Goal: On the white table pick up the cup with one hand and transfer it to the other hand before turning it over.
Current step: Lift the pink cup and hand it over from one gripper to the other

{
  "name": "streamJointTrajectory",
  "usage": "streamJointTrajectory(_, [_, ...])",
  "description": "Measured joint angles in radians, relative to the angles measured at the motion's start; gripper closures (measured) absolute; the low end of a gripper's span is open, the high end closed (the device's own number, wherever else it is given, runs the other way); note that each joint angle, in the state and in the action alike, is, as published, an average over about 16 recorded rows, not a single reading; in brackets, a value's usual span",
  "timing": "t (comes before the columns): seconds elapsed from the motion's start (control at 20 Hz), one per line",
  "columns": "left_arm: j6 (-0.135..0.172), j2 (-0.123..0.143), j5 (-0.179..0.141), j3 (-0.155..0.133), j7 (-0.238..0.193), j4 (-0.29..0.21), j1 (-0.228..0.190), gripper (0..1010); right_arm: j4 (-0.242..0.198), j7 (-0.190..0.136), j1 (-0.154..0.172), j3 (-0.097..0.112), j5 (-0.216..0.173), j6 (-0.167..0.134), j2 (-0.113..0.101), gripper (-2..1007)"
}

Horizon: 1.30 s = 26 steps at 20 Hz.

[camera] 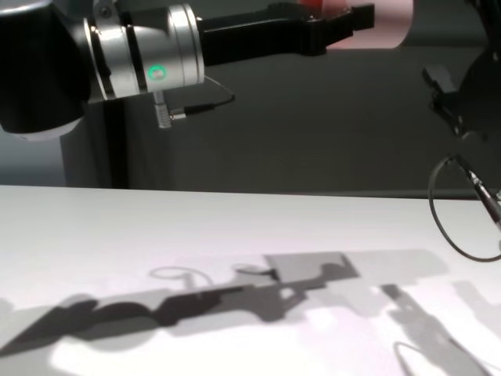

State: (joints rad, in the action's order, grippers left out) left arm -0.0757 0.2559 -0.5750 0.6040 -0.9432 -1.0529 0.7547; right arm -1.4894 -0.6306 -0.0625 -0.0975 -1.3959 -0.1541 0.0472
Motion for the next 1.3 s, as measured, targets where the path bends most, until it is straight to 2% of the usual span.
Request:
streamJointTrajectory(0.55, [0.0,0.0,0.0,0.0,0.0,0.0,0.0,962,0.045,0.019,-0.052,-0.015,-0.11,-0.041,0.022,3])
streamJointTrajectory(0.85, [0.0,0.0,0.0,0.0,0.0,0.0,0.0,962,0.076,0.021,-0.075,-0.028,-0.143,-0.047,0.026,3])
streamJointTrajectory(1.3, [0.0,0.0,0.0,0.0,0.0,0.0,0.0,962,0.121,0.017,-0.106,-0.038,-0.174,-0.04,0.024,3])
